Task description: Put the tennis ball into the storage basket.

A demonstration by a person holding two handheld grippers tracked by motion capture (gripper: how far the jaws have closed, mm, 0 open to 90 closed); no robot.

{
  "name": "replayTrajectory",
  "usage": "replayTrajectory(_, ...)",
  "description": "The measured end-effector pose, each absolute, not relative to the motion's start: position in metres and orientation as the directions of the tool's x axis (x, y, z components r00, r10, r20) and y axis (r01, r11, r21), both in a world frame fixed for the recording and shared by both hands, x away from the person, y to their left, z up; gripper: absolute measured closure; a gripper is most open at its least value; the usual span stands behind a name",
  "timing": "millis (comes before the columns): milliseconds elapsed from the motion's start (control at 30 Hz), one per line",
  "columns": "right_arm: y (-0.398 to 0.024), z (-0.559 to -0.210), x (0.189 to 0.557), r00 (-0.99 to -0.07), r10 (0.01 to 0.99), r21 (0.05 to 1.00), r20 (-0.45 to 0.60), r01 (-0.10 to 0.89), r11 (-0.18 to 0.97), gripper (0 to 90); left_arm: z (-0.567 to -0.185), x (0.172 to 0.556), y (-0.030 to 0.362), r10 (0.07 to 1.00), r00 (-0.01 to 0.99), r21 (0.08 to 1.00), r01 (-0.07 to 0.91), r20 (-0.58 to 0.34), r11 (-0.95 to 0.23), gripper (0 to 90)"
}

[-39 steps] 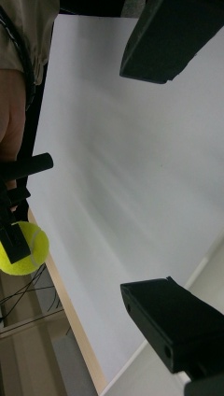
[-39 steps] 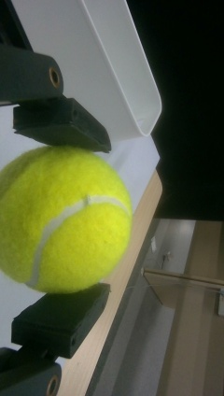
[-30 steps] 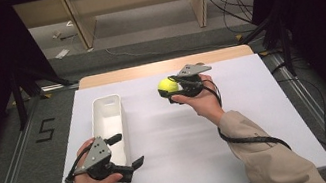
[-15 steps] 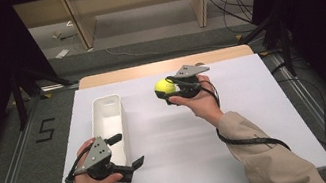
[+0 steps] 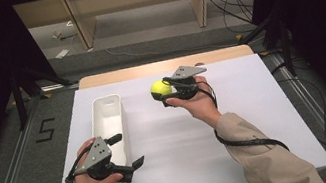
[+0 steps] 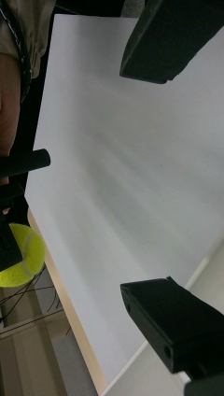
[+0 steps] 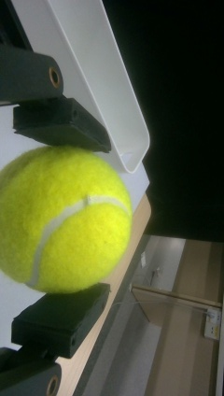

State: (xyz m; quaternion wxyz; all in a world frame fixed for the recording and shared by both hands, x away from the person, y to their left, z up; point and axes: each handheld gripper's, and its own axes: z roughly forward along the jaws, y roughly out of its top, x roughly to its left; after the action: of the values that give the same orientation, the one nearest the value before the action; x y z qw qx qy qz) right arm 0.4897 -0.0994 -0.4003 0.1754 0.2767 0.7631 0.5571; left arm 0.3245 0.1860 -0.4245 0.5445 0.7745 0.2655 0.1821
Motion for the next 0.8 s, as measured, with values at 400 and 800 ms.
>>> replayTrajectory(400,-0.093,-0.399,0.486,-0.798,0.601,0.948,0.039,0.219,0.23,27.5,-0.425,0.324,0.186,0.609,0.793,0.94,0.218,-0.014,-0.263,0.0)
replayTrajectory(800,-0.084,-0.397,0.483,-0.812,0.582,0.949,0.037,0.211,0.234,27.5,-0.425,0.325,0.186,0.608,0.794,0.94,0.213,-0.008,-0.266,0.0)
